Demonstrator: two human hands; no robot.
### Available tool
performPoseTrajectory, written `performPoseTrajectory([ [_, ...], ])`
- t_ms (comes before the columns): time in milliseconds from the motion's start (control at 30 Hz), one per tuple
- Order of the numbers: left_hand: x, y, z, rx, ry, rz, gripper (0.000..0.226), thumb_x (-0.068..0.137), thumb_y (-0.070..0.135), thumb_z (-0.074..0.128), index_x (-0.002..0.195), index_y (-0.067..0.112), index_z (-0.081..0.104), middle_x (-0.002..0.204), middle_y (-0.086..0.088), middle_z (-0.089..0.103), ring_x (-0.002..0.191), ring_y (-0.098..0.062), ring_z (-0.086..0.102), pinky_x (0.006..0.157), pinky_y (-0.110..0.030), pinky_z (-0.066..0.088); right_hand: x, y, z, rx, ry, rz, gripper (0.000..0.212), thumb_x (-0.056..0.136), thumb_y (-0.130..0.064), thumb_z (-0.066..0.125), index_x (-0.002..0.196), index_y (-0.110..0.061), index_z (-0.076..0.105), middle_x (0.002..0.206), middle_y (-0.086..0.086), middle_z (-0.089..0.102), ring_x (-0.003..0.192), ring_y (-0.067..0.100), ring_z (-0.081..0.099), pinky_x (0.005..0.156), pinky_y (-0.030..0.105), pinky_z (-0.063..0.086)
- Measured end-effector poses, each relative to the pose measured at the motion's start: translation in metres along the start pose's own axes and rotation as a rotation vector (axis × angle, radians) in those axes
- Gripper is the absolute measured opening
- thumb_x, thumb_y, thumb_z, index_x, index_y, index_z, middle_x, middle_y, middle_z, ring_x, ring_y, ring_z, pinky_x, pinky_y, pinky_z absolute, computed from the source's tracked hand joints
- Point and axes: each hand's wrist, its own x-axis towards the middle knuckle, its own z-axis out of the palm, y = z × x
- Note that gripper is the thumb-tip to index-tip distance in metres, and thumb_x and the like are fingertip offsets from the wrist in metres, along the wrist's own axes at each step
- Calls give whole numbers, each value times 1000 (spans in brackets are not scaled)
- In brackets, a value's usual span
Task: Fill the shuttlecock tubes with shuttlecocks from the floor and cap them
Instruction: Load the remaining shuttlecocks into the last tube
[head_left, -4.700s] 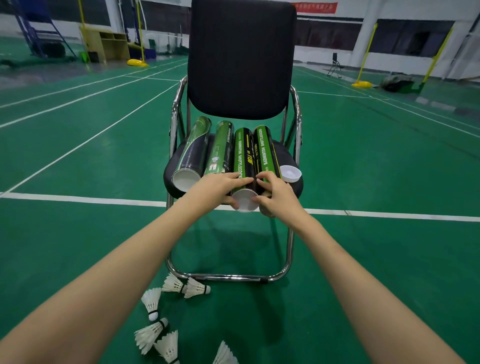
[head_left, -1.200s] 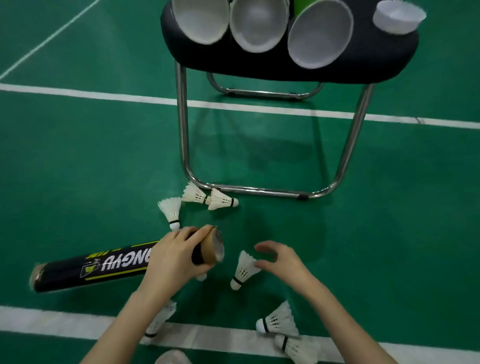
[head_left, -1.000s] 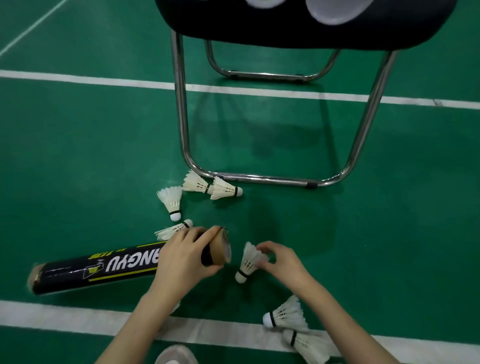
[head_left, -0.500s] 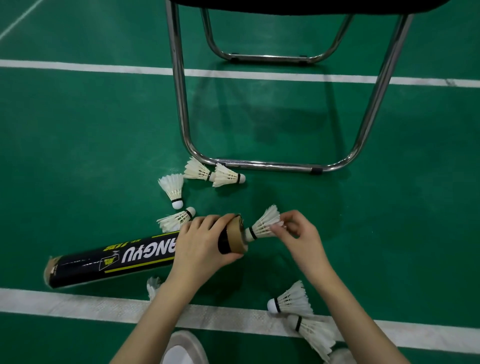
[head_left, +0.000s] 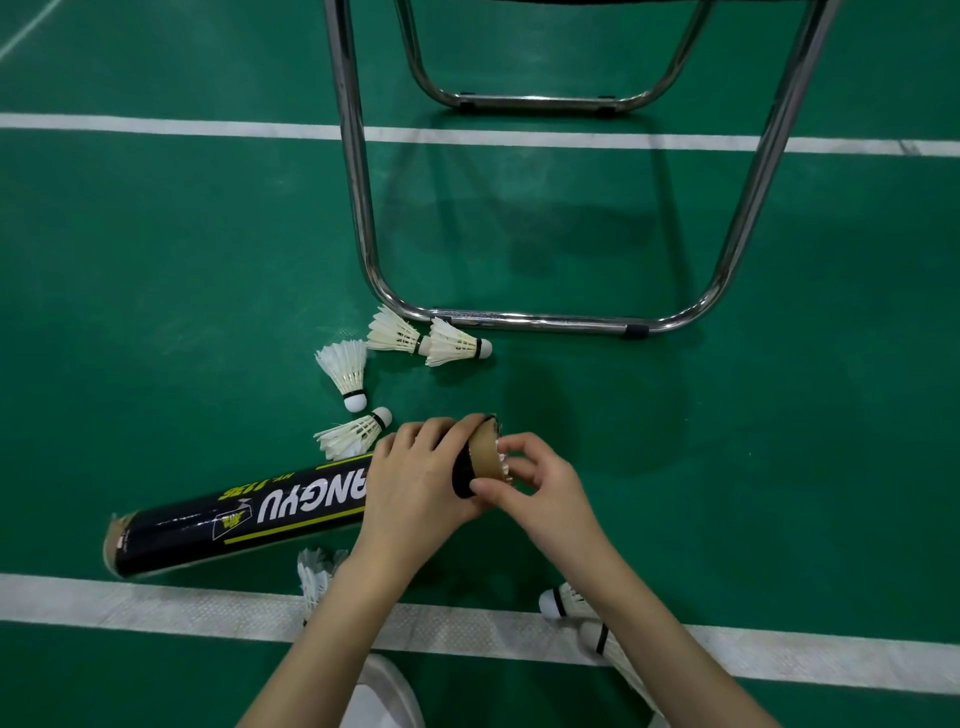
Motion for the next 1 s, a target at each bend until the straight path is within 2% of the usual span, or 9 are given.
performPoseTrajectory([
  [133, -1, 4, -1, 4, -2, 19, 64, 62, 43, 46, 123, 25, 53, 103, 5, 63, 89, -22, 57, 74, -37, 43, 5, 2, 7, -2, -78, -6, 26, 79, 0, 65, 98, -17, 59, 85, 0, 70, 78, 7, 65, 72, 18, 50],
  [233, -1, 0, -2, -5, -15, 5, 66, 62, 48, 46, 124, 25, 54, 104, 5, 63, 91, -22, 58, 75, -36, 43, 12, -2, 5, -21, -156, -1, 27, 81, -1, 64, 103, -16, 60, 89, -1, 70, 83, 7, 66, 75, 18, 51],
  [400, 3, -27, -7, 35, -26, -66, 77, 55, 56, 74, 123, 26, 53, 105, 2, 64, 92, -26, 59, 73, -37, 45, 42, -15, -13, -195, -140, -62, 11, 84, -12, 65, 95, -17, 63, 95, -1, 68, 89, 6, 63, 84, 15, 48],
  [467, 5, -35, -12, 49, -21, -104, 80, 54, 56, 77, 124, 26, 53, 106, 1, 64, 93, -27, 58, 73, -38, 45, 61, -21, -17, -260, -144, -89, 10, 85, -11, 64, 94, -16, 62, 97, 0, 68, 91, 9, 63, 86, 17, 47],
  [633, 10, -44, -19, 52, 7, -150, 80, 55, 57, 75, 126, 27, 52, 107, 2, 63, 94, -26, 56, 74, -37, 44, 110, -22, -17, -522, -144, -194, 25, 87, -14, 62, 112, -15, 60, 111, 1, 64, 100, 15, 60, 90, 24, 45],
  [733, 9, -48, -20, 54, 16, -163, 80, 55, 57, 76, 126, 27, 52, 108, 2, 63, 96, -26, 57, 75, -38, 44, 140, -21, -9, -746, -201, -245, 39, 88, -13, 59, 126, -16, 52, 130, 4, 51, 116, 17, 49, 94, 19, 35],
  [833, 5, -53, -20, 55, 14, -173, 81, 54, 56, 78, 126, 27, 51, 108, 3, 63, 96, -26, 57, 76, -38, 44, 164, -21, 1, -948, -275, -261, 50, 89, -8, 55, 136, -21, 42, 144, 3, 34, 132, 20, 33, 108, 31, 30],
  [1000, -1, -62, -22, 50, -16, -201, 80, 57, 56, 77, 128, 31, 49, 109, 7, 60, 97, -23, 54, 76, -36, 41, 182, -20, 5, -1084, -307, -288, 58, 91, 1, 48, 140, -27, 37, 151, 0, 23, 138, 24, 24, 108, 41, 33],
])
